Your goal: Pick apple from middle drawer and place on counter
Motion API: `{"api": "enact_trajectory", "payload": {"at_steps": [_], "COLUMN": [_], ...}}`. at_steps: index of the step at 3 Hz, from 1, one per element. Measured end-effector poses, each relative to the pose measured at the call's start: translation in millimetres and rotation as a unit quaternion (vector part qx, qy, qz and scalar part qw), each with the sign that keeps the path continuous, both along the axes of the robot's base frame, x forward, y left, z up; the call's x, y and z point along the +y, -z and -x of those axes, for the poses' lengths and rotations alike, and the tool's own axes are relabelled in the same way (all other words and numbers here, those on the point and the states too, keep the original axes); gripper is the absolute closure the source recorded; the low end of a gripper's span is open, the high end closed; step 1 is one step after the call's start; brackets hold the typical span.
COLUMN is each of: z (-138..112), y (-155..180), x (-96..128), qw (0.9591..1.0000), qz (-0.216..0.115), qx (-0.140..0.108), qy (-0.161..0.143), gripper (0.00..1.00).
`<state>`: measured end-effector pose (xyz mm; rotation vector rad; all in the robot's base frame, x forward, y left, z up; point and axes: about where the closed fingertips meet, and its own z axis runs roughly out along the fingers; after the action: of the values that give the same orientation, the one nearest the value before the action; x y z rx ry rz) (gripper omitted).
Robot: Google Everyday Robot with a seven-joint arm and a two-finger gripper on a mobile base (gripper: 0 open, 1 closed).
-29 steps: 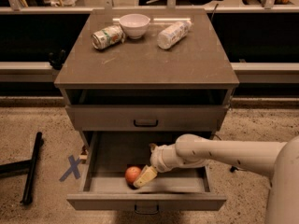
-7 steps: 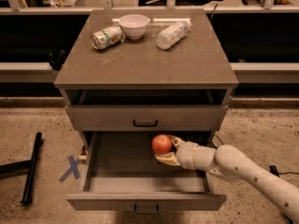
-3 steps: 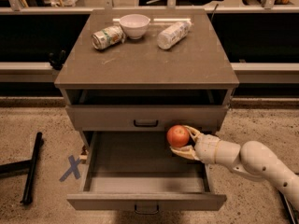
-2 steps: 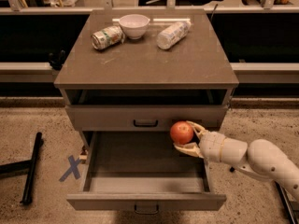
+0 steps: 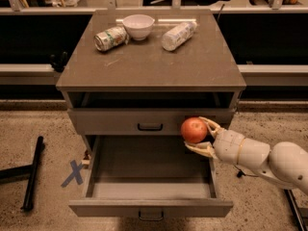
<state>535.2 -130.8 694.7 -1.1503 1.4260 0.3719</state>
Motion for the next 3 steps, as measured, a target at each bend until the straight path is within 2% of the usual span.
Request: {"api": "enact_trajectory", "payload": {"at_steps": [1,2,3], "z": [1.4,1.4,-6.5], "y": [-29.2,-29.2,-53.0], "x": [1.5,1.5,3.6], "qw": [0.9996,0.9996,0.9991], "qz": [-0.001,-0.001,-0.003], "qx": [-0.027,-0.027,-0.041], "qy": [-0.006,-0.006,-0.013], "gripper": [1.0,1.0,1.0]}}
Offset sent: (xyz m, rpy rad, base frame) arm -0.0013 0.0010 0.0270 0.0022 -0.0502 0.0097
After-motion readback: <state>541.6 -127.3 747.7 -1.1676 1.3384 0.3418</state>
